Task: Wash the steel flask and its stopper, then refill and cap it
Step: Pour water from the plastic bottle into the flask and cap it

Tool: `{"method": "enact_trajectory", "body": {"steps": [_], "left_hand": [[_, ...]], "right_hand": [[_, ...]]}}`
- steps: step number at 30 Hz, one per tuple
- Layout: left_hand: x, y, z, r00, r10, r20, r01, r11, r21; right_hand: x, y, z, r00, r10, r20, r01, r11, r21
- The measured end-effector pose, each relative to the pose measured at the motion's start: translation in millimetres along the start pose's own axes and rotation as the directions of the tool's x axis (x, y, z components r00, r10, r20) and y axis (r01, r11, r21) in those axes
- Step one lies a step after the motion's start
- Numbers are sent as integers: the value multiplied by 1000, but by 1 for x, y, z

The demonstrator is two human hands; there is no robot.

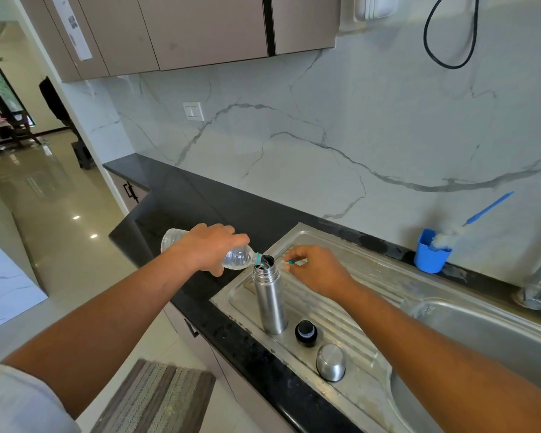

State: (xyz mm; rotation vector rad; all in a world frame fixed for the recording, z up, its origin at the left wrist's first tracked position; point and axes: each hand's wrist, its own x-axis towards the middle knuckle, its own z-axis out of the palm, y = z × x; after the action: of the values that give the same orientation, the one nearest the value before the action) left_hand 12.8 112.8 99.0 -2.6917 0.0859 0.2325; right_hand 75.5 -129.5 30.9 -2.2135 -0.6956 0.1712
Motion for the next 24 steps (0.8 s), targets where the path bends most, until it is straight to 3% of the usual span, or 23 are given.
{"method": "enact_trajectory", "body": {"steps": [24], "left_hand": [[5,6,-17,999,39,-23,-34,978,206]], "right_hand": [[-1,5,-6,1000,-15,-14,15,1000,1]]}}
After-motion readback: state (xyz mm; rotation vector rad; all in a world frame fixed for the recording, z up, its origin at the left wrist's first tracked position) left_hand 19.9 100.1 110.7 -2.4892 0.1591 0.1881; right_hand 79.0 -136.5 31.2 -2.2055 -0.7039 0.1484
